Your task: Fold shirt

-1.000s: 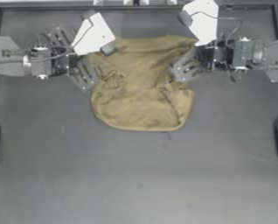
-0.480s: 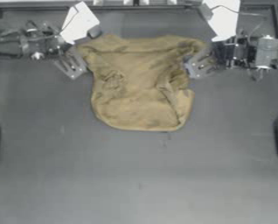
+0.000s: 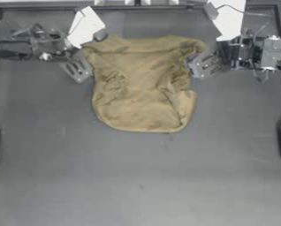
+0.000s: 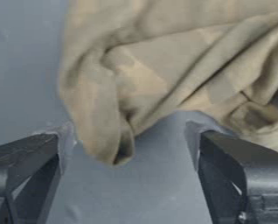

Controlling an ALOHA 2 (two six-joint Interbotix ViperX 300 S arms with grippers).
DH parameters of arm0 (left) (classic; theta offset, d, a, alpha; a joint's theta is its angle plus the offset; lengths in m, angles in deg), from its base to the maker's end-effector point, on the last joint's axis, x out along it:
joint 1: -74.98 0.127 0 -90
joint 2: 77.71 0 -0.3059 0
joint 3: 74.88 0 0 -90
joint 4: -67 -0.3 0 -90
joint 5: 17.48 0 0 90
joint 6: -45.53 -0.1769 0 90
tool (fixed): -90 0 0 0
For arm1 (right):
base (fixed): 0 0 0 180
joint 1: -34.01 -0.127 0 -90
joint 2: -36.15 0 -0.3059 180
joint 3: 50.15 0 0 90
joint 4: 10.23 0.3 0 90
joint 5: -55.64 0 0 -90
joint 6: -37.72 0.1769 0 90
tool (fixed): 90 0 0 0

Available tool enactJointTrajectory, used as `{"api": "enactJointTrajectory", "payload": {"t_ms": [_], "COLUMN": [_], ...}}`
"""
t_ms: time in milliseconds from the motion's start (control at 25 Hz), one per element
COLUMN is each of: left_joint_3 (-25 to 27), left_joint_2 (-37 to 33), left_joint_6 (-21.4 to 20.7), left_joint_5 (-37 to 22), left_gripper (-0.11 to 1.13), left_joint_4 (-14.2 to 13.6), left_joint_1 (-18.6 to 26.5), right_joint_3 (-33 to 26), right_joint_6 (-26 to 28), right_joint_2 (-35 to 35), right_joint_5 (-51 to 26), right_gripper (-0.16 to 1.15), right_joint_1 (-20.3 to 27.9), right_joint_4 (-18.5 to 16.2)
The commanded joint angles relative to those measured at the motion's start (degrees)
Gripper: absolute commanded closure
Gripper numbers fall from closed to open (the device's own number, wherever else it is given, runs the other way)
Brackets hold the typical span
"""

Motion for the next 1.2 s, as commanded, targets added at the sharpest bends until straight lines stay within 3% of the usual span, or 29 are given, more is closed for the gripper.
{"api": "enactJointTrajectory", "payload": {"t_ms": [40, 320, 640, 720, 800, 960, 1000, 1200], "left_joint_3": [-1.14, -1.23, -2.20, -2.72, -2.99, -3.16, -3.16, -4.04], "left_joint_2": [-0.62, 0.70, 3.60, 3.87, 3.87, 3.43, 3.43, 2.81], "left_joint_6": [-2.20, -3.87, -4.92, -4.92, -4.92, -6.24, -6.68, -7.03], "left_joint_5": [0.88, 1.41, 2.02, 2.02, 2.02, 2.02, 2.02, 1.23], "left_gripper": [0.04, 0.28, 0.36, 0.43, 0.58, 1.03, 1.08, 0.95], "left_joint_4": [2.55, 2.72, 2.64, 2.64, 2.72, 2.37, 2.37, 2.29], "left_joint_1": [1.32, 3.25, 3.78, 3.78, 3.78, 3.25, 3.08, 2.37], "right_joint_3": [-0.97, -1.05, -1.23, -1.32, -1.23, -1.23, -1.23, -0.88], "right_joint_6": [0.00, 0.09, 0.09, 0.18, 0.18, 0.18, 0.18, 0.18], "right_joint_2": [1.49, 1.49, 1.76, 2.29, 2.55, 2.64, 2.64, 2.64], "right_joint_5": [0.35, 1.32, 2.29, 2.46, 2.46, 2.72, 2.99, 3.96], "right_gripper": [-0.01, -0.01, 0.00, 0.00, 0.00, 0.00, 0.00, 0.00], "right_joint_1": [0.09, 0.09, 0.09, 0.09, 0.09, -0.09, -0.26, -0.26], "right_joint_4": [-0.26, -0.26, -0.26, -0.18, -0.26, -0.26, -0.26, 0.00]}}
